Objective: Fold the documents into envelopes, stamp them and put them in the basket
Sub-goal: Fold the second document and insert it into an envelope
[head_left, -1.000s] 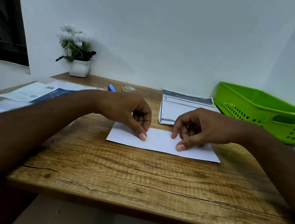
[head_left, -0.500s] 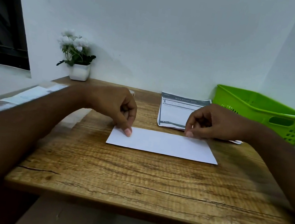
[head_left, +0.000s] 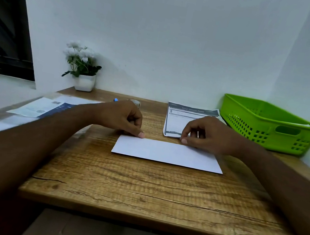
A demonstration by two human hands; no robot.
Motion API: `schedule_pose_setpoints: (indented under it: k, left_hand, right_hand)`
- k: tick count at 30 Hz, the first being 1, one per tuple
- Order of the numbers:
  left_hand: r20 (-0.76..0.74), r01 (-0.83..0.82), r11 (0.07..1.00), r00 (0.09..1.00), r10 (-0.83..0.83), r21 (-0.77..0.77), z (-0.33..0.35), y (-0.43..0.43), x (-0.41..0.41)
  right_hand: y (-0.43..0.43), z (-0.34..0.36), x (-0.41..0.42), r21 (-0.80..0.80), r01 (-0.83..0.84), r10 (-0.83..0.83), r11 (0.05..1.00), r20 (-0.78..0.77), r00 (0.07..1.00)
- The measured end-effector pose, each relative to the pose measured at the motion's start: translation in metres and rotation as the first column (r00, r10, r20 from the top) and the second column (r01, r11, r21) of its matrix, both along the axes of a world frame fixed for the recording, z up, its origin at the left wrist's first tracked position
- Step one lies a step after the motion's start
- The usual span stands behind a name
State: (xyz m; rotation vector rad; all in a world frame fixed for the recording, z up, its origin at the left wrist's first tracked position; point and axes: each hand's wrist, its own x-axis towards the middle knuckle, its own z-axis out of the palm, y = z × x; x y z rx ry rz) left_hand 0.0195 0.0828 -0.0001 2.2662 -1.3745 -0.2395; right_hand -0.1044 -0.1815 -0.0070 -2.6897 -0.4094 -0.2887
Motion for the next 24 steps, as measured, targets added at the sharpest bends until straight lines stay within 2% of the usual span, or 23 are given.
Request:
schedule_pose_setpoints:
  k: [12, 24]
  left_hand:
    - [0.167, -0.003, 1.0, 0.986, 0.008, -0.026, -0.007, -0.005, -0.001]
    - [0.332, -0.053, 0.996, 0.943, 0.027, 0.068, -0.006, 0.024, -0.013]
  right_hand:
    - [0.011, -0.004, -0.002, -0.149, 0.091, -0.078, 0.985, 0.095, 0.992]
    - [0.03, -0.01, -0.002, -0.14, 0.128, -0.092, 0.982, 0.239, 0.967]
